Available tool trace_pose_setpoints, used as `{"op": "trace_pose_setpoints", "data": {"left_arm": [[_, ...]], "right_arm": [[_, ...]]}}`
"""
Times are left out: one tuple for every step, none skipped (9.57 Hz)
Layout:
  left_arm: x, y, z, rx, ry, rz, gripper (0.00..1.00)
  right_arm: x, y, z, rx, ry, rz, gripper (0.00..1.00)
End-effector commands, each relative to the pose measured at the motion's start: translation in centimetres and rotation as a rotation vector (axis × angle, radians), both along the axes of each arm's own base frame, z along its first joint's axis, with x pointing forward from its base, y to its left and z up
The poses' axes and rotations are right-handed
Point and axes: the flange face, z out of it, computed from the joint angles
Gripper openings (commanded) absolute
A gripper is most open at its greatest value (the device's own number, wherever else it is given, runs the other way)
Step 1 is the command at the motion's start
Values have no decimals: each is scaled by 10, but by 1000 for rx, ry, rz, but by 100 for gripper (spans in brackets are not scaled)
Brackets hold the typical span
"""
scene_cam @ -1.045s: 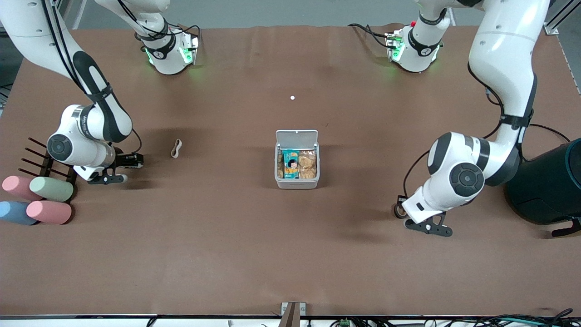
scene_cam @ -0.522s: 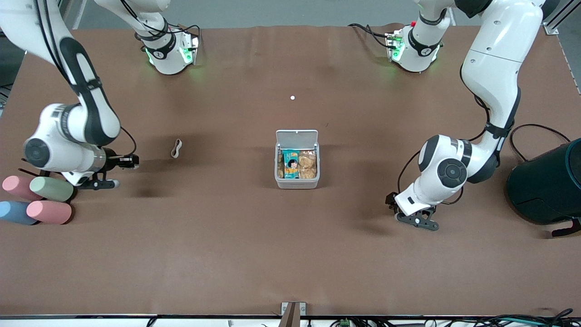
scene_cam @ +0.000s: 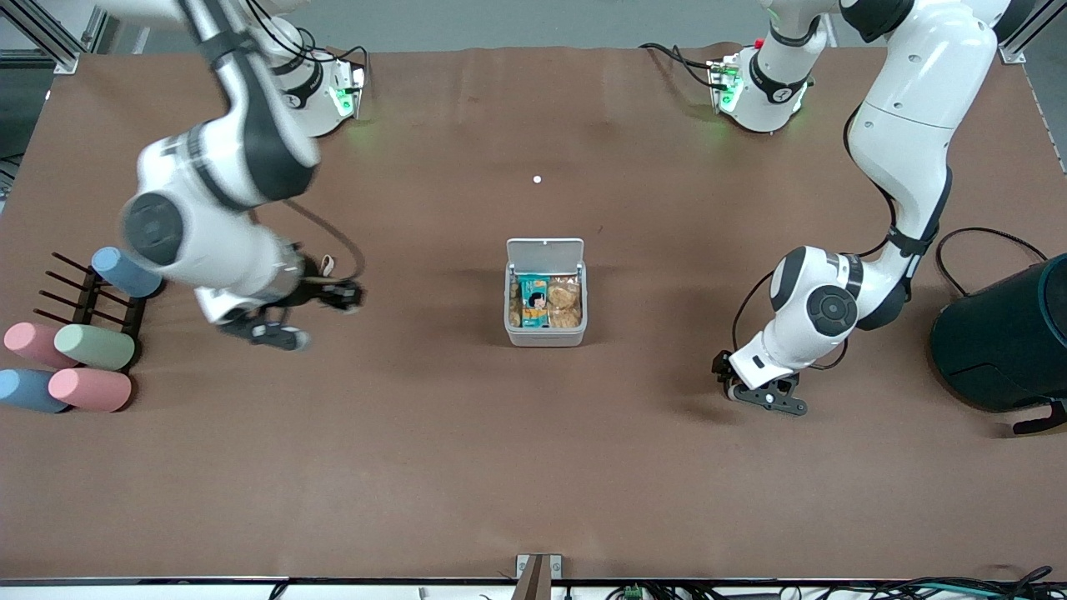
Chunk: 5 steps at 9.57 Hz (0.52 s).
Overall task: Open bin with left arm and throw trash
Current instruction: 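Carry the black wrapper over the bin with the right gripper and release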
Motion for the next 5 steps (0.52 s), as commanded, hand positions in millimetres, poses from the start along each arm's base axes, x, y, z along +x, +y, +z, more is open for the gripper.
{"op": "trace_pose_setpoints", "data": {"left_arm": [[1, -6, 8, 5, -22, -24, 0], [3, -8, 13, 7, -26, -27, 0], [6, -10, 17, 15, -12, -28, 0], [9, -14, 22, 23, 1, -30, 0], [11, -13, 25, 27, 8, -27, 0]], "right_arm": [[17, 94, -14, 16, -21, -110, 20], [12, 138, -34, 31, -52, -152, 21], [-1, 176, -51, 48, -91, -161, 21], [-14, 201, -65, 53, -102, -146, 21], [-21, 211, -71, 49, -96, -128, 22]]}}
